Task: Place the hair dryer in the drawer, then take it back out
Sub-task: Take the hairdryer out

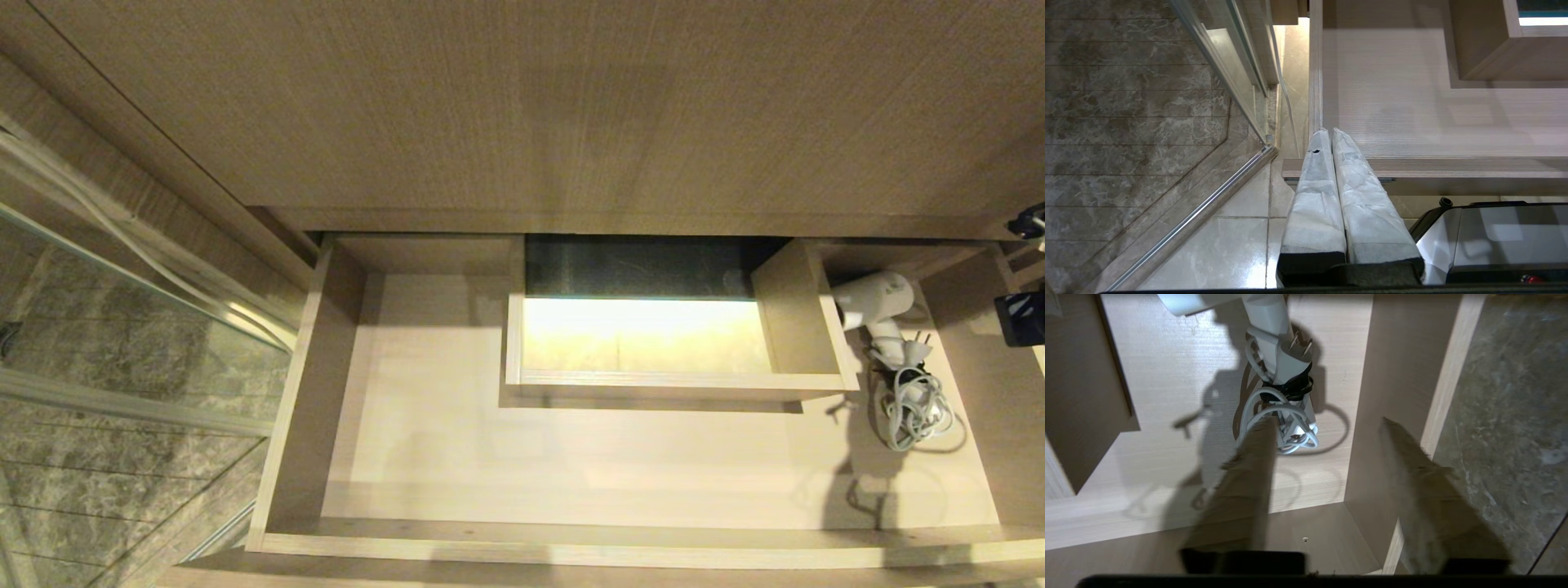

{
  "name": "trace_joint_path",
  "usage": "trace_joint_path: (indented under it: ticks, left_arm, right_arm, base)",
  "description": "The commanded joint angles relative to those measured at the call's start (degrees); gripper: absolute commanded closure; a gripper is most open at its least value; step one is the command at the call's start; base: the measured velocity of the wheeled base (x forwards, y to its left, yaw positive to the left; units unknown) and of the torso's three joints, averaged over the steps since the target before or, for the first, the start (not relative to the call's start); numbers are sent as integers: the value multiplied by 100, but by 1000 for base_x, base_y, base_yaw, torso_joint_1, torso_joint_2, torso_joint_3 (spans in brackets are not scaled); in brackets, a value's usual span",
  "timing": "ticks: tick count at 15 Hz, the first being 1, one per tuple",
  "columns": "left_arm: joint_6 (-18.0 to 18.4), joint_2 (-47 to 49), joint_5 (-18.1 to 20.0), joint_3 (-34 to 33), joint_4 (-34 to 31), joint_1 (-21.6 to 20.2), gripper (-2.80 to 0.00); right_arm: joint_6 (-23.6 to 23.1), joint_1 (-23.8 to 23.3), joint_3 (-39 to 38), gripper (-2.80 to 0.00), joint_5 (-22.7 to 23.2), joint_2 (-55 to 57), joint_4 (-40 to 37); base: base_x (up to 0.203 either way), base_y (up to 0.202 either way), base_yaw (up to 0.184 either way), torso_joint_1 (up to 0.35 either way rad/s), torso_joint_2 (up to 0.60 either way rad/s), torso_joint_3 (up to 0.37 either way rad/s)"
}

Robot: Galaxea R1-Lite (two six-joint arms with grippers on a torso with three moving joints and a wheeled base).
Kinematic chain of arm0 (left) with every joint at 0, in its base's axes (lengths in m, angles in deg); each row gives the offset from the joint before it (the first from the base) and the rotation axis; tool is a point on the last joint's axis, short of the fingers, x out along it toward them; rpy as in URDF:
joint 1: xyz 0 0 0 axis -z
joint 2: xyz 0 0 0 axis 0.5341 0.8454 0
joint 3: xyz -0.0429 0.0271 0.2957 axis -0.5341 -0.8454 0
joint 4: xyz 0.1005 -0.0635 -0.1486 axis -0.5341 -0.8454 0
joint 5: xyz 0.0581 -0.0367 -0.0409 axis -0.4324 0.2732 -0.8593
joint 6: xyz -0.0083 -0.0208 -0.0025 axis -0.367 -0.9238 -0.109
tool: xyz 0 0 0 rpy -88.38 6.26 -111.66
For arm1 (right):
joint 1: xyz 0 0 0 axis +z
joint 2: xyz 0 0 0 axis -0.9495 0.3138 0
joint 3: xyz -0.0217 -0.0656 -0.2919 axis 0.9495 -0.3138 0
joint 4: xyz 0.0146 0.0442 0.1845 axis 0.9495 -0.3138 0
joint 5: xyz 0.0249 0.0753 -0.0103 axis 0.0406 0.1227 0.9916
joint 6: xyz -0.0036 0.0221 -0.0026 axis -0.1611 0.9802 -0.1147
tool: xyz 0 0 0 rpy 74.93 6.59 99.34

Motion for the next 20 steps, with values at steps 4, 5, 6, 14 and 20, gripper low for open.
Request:
trace_joint_path:
  ticks: [4, 5, 6, 14, 20]
  left_arm:
    - [-4, 0, -1, -1, -1, -2, 0]
    - [-4, 0, -1, 0, -1, -2, 0]
    - [-4, 0, -1, -1, -1, 4, 0]
    - [-4, 0, -1, -4, -1, 5, 0]
    - [-4, 0, -1, -9, -1, 7, 0]
  right_arm:
    - [-427, 8, 18, 0, -11, 256, 41]
    - [-444, 5, 23, 0, -13, 310, 50]
    - [-456, 5, 50, 0, -9, 398, 50]
    - [-476, 74, 271, -280, 329, 1420, 550]
    - [-481, 15, 431, -280, 1103, 2014, 822]
  base:
    - [0, 0, 0, 0, 0, 0]
    - [0, 0, 0, 0, 0, 0]
    - [0, 0, 0, 0, 0, 0]
    - [0, 0, 0, 0, 0, 0]
    - [0, 0, 0, 0, 0, 0]
